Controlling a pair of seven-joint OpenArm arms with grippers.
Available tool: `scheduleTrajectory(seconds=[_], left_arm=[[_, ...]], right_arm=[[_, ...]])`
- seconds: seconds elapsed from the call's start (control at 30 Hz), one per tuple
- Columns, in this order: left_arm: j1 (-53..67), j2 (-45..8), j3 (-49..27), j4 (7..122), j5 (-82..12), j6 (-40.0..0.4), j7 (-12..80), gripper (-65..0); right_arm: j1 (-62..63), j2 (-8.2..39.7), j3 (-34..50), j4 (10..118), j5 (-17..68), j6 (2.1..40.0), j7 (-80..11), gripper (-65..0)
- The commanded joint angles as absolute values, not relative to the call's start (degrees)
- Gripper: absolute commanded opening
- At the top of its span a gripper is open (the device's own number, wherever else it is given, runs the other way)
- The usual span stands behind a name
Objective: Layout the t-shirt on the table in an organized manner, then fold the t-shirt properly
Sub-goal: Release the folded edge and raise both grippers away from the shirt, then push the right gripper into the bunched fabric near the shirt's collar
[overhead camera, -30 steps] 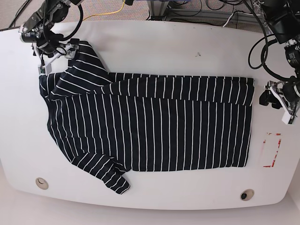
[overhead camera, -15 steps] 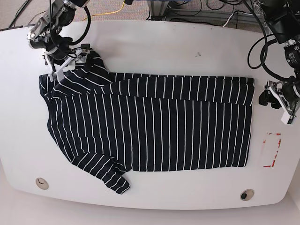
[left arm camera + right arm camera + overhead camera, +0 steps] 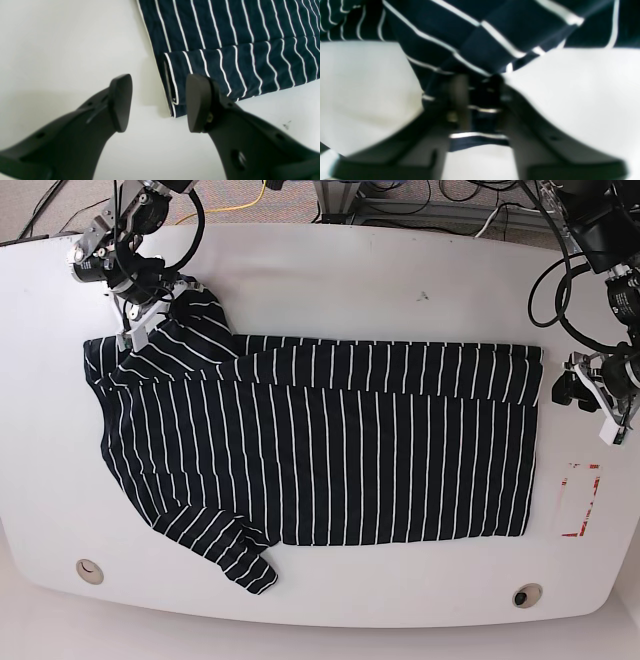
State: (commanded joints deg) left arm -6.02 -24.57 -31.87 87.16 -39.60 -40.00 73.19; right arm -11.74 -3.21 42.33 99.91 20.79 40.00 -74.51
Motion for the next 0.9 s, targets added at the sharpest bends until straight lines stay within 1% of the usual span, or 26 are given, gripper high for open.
scheduleTrajectory(seconds=[0.07,0.13,0.2,0.3,0.37,0.43,0.47,0.53,0.73,0.9], left_arm=[[-6.0,-24.6,-31.9,87.2,-39.6,-40.0,73.2,-32.8],[-6.0,-24.6,-31.9,87.2,-39.6,-40.0,73.2,-32.8],[-6.0,-24.6,-31.9,87.2,-39.6,-40.0,73.2,-32.8],[-6.0,-24.6,-31.9,87.1,-39.6,-40.0,73.2,-32.8],[-6.0,-24.6,-31.7,87.1,-39.6,-40.0,73.2,-32.8],[-6.0,-24.6,-30.8,87.0,-39.6,-40.0,73.2,-32.9],[-6.0,-24.6,-30.0,87.1,-39.6,-40.0,73.2,-32.9],[-5.9,-24.6,-29.1,87.3,-39.6,-40.0,73.2,-32.9],[-5.3,-24.5,-28.0,87.3,-39.6,-40.0,73.2,-33.1],[-4.9,-24.5,-28.0,87.3,-39.6,-40.0,73.2,-33.1]], right_arm=[[-11.8,-3.2,42.3,101.3,20.8,40.0,-74.7,-63.4],[-11.8,-3.4,42.3,103.8,20.8,40.0,-75.6,-65.0],[-11.8,-3.6,42.2,106.9,21.2,40.0,-77.4,-65.0],[-11.6,-3.6,42.2,110.4,24.9,40.0,-79.7,-65.0],[-11.1,-3.1,42.2,112.0,30.1,40.0,-80.0,-65.0],[-9.8,-2.8,42.2,112.1,33.1,40.0,-80.0,-65.0],[-8.6,-1.7,42.3,112.1,34.9,40.0,-80.0,-65.0],[-7.3,-0.9,42.3,112.0,35.9,40.0,-80.0,-65.0],[-1.6,-0.6,42.2,111.7,36.1,40.0,-80.0,-65.0],[3.4,0.0,42.2,107.6,36.1,40.0,-80.0,-65.0]])
